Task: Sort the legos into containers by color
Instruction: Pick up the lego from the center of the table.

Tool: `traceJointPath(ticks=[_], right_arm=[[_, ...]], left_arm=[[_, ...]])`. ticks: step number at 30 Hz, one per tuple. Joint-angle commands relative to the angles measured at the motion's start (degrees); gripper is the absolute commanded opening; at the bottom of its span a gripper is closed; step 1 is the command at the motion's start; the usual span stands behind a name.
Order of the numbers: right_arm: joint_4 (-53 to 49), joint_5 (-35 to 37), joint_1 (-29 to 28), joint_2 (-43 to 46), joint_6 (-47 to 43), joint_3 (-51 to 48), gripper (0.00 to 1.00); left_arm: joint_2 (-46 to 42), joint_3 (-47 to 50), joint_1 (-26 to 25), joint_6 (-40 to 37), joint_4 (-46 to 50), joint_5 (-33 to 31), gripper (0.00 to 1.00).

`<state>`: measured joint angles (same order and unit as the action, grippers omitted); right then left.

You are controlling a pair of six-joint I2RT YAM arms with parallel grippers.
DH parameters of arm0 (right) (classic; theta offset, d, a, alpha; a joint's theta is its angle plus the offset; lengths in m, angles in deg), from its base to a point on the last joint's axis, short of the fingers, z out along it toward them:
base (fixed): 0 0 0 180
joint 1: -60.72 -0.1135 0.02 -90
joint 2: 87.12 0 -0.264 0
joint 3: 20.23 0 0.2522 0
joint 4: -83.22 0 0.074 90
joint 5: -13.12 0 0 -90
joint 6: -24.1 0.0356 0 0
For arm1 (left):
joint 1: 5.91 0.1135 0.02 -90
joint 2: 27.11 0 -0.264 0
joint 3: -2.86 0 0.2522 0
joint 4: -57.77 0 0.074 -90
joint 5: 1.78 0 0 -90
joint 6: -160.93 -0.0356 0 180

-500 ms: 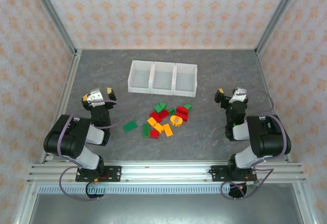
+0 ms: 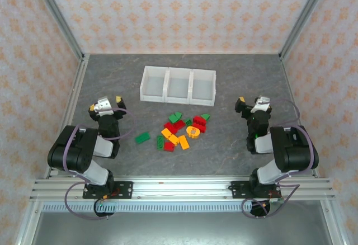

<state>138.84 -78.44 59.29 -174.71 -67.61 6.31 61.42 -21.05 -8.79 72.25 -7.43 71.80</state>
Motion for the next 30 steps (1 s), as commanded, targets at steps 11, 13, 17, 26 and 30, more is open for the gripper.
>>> traceJointPath(ticks=[11, 13, 17, 26, 30], right_arm=[[-0.03, -0.59, 0.20, 0.40, -0.45, 1.22, 1.00], [0.53, -0.16, 0.20, 0.69, -0.52, 0.90, 1.00], [-14.41, 18.43, -1.03, 12.20, 6.34, 4.11, 1.00], [-63.96, -1.73, 3.59, 25.92, 31.09, 29.35, 1.00], [-79.45, -21.06, 2.18, 19.00, 32.07, 38.30, 0.95]], left_arm=[[-0.20, -1.10, 0.94, 1.23, 0.56, 1.75, 1.00], [-0.20, -0.90, 0.74, 0.90, 0.25, 1.59, 0.99], [-10.86, -1.35, -8.70, -7.67, 6.69, -9.02, 0.99], [-35.18, -26.34, -13.74, 19.94, 63.12, -10.32, 0.99], [-32.98, -37.26, -13.74, 24.58, 86.16, -1.00, 0.99]])
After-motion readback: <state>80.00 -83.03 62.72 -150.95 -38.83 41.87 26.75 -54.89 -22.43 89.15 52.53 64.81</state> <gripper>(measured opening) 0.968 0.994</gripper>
